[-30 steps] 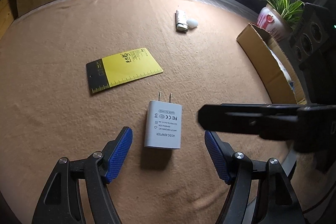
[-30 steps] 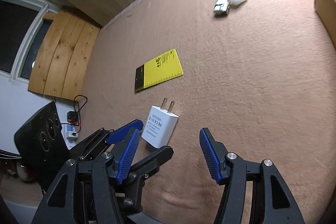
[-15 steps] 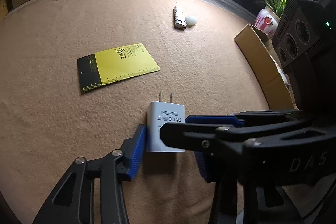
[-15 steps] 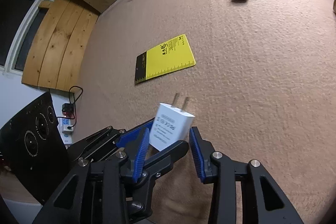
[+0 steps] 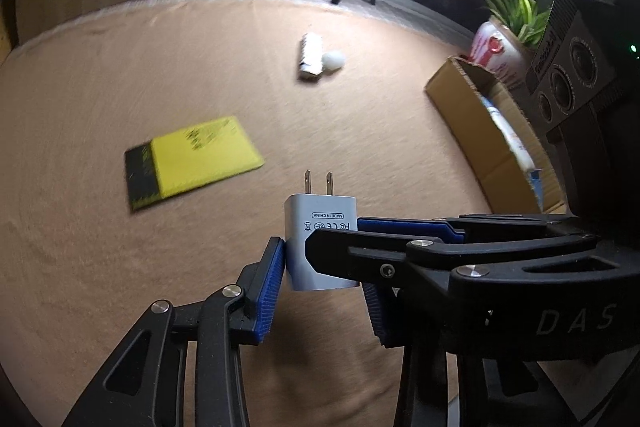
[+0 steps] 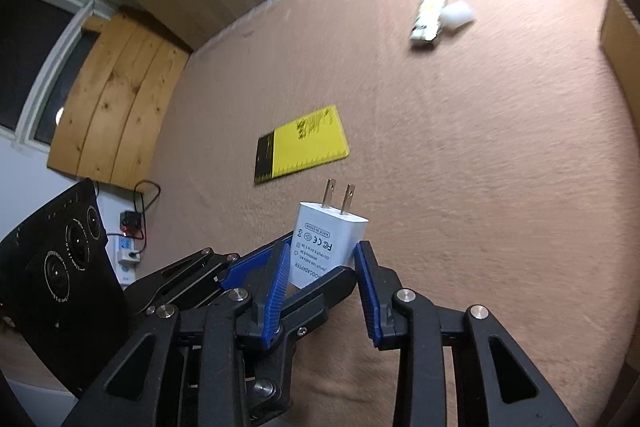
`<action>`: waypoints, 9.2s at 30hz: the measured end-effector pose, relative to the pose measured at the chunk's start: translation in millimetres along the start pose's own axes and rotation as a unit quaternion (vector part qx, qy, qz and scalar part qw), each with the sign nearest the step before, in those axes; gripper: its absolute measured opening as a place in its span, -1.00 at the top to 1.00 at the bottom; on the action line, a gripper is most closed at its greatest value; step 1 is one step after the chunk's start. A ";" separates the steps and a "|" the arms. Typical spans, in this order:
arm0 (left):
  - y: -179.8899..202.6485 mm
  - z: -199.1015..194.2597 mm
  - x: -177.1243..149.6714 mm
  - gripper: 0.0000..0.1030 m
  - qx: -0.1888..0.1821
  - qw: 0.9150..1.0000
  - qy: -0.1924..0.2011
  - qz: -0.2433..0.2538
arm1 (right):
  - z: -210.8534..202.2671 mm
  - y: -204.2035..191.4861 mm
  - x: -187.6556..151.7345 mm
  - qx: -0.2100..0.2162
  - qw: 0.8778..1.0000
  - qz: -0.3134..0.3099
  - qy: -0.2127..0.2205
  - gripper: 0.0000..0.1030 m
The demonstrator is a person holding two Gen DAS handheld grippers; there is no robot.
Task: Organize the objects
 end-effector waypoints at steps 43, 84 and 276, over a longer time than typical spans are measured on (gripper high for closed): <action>309.5 86.3 45.8 -0.13 -0.056 0.968 -0.053 0.240 | -181.5 230.8 -99.5 -0.026 0.965 0.203 0.161 0.23; 32.1 11.4 76.8 -0.21 0.014 0.999 -0.004 0.034 | -154.2 152.1 -54.3 -0.042 0.976 0.143 0.158 0.06; 9.7 74.5 209.7 -0.23 0.087 0.995 -0.044 -0.035 | -162.7 164.8 -50.7 -0.082 0.979 0.109 0.148 0.00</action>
Point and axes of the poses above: each gripper's, at about its wrist camera, not at the fingertips, and z roughly the way its jaws point, y to its right, x to its top, the point moved 7 cm from there along z, roughly the way its jaws point, and after that the axes turned 15 degrees about -y, right-handed, at the moved point
